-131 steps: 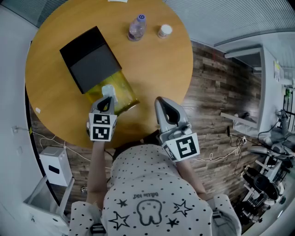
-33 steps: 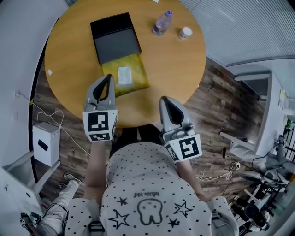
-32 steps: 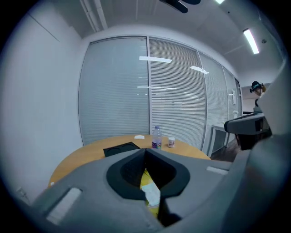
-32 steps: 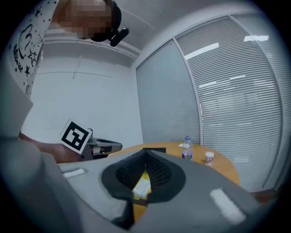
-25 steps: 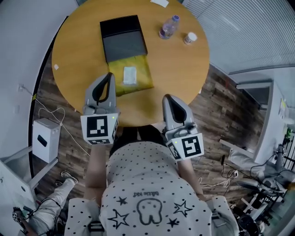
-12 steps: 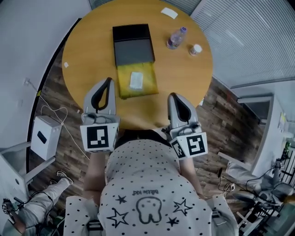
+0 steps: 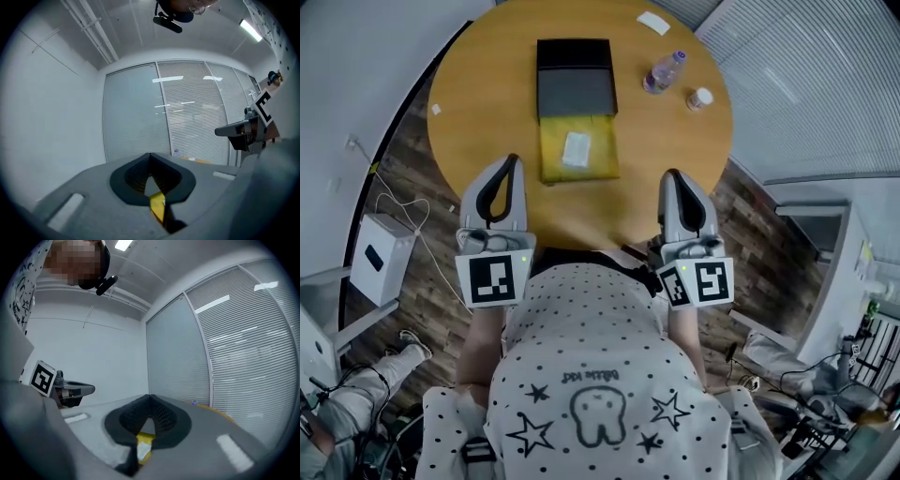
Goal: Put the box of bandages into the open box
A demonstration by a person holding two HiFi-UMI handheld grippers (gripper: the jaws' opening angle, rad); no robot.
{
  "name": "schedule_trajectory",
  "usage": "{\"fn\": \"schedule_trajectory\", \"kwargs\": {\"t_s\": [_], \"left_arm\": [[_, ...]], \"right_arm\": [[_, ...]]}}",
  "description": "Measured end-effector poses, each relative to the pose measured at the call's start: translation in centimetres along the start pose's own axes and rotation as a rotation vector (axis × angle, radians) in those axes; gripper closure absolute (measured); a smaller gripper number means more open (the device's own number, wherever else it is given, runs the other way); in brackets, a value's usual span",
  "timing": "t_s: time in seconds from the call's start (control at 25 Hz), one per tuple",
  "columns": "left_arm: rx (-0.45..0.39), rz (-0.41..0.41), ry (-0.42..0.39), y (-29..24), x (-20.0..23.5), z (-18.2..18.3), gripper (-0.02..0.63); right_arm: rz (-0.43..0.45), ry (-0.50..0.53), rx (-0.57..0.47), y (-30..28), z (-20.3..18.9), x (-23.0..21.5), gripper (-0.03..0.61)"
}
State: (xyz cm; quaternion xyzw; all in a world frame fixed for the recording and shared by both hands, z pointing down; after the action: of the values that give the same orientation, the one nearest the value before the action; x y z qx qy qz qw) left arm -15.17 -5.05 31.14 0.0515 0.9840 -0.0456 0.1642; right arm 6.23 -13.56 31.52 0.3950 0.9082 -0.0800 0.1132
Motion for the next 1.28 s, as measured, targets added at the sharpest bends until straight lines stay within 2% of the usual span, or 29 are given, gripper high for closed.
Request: {"fn": "schedule_trajectory", "kwargs": {"t_s": [0.52,0.92,1.28], "left_arm": [[0.011,0.007,0.013,2.2,-1.4,0.5,0.604],[0.047,0.019,0.038,2.2,-2.1,0.4,0.604],[0.043,0.011,0.007,1.7,-2.2,0.7,0.604]], "right_arm": [[0.021,0.002,-0.004,1.5,0.8,-0.5,0.574],[-0.012,-0.032,-0.005,2.5,0.7,-2.5,0.574],[0.015,0.041,0.029,2.0,0.3,-1.6,0.574]]}}
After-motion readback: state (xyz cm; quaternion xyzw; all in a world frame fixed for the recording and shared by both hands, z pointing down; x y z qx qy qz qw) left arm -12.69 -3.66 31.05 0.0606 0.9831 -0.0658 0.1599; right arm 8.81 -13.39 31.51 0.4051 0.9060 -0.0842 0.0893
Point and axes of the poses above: the fingertips, and each gripper's own axes: y backward along the fingers, x to its left, z out of its top, the point moved 1 cm from there along y, backward along the fingers, and after that the axes turned 12 degrees about -y, right-handed, at the moved point
